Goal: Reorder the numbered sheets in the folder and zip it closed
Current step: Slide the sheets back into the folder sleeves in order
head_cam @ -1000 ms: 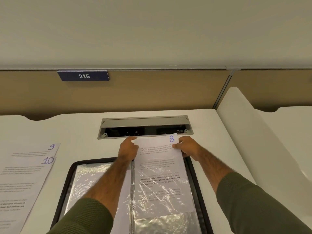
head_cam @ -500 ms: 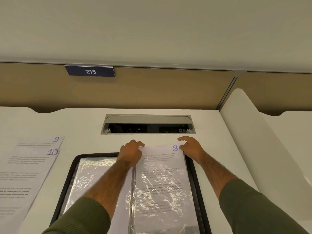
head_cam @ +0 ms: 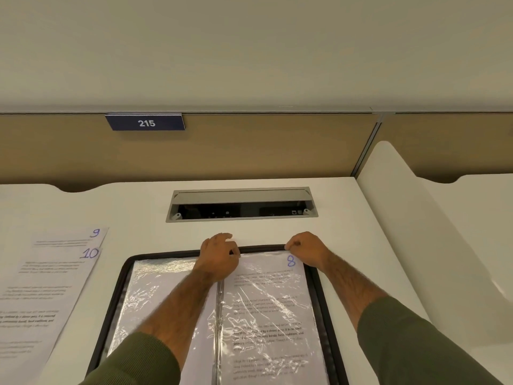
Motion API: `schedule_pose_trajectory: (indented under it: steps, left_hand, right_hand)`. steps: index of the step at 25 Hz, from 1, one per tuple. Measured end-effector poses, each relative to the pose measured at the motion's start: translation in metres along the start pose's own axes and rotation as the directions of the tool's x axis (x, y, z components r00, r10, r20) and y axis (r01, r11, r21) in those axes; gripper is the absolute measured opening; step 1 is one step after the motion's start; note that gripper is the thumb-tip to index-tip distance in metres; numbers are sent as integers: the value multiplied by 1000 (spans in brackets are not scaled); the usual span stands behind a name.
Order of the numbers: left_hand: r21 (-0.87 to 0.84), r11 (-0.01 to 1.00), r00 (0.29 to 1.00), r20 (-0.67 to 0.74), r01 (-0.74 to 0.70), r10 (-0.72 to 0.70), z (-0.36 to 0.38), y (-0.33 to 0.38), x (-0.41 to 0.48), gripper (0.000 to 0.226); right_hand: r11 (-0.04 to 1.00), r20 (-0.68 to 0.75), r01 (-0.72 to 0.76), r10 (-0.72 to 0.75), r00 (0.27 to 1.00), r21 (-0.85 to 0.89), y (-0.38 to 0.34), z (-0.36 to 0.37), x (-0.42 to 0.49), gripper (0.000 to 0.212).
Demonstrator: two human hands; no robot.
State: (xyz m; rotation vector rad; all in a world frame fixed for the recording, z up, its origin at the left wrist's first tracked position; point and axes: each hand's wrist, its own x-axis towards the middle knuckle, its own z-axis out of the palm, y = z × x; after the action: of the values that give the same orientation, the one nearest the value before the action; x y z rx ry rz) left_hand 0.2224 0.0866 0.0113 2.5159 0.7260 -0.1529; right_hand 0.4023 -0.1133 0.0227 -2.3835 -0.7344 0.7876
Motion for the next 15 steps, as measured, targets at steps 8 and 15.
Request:
schedule_pose_trajectory:
  steps: [8,15]
  left_hand:
    - [11,1000,998,58,-20,20,6,12,-9,30]
    - [49,999,998,67,-14,11,11,11,-5,34]
  right_hand:
    - [997,-27,-41,43,999,59,9,7,-13,20]
    - [997,-36,-37,40,999,74,6,5,-13,21]
